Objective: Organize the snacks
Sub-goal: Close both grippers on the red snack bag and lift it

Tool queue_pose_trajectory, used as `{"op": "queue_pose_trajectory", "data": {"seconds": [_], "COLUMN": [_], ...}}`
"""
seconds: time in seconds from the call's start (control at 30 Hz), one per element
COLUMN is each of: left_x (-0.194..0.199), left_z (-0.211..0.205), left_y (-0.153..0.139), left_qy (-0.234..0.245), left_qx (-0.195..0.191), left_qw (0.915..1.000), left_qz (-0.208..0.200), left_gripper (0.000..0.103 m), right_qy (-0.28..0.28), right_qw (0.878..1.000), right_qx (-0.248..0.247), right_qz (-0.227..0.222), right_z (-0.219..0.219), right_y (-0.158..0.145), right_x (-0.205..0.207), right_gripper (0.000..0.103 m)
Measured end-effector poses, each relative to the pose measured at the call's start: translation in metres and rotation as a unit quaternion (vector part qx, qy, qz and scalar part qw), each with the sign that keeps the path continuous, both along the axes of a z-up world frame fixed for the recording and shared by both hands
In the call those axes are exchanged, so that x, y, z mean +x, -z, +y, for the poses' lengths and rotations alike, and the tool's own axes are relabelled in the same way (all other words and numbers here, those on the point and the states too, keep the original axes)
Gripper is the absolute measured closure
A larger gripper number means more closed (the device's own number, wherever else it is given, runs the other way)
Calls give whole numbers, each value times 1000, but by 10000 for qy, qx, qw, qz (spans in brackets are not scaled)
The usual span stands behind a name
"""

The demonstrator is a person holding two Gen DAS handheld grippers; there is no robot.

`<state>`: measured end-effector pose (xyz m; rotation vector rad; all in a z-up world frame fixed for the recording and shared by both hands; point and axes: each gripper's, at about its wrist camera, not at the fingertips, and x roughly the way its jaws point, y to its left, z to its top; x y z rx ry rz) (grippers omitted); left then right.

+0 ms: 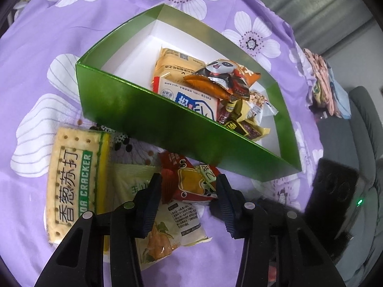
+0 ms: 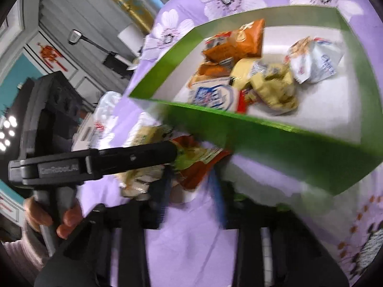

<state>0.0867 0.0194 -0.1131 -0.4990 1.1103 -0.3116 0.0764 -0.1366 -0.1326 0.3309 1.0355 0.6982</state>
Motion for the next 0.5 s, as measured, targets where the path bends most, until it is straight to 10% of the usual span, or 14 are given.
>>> {"op": "queue_pose_trajectory", "data": {"seconds": [0.07, 0.23, 0.5], "left_x": [-2, -3, -2], "left_z": [0, 1, 2], "left_y": [2, 2, 3], "left_qy": [42, -91, -78], "left_qx": [-160, -155, -130], "left_qw": [9999, 9998, 9998], "left_qz": [22, 71, 109], "left_gripper": [74, 74, 74], "right_qy": [-161, -151, 245], "right_qw": [9998, 9998, 9975], "right_qx": [-101, 48, 436], "right_qz": [20, 131, 491], "right_z": [9, 17, -13], "right_y": [6, 11, 5], "right_x": [-6, -11, -9], "right_gripper": [94, 97, 46]}}
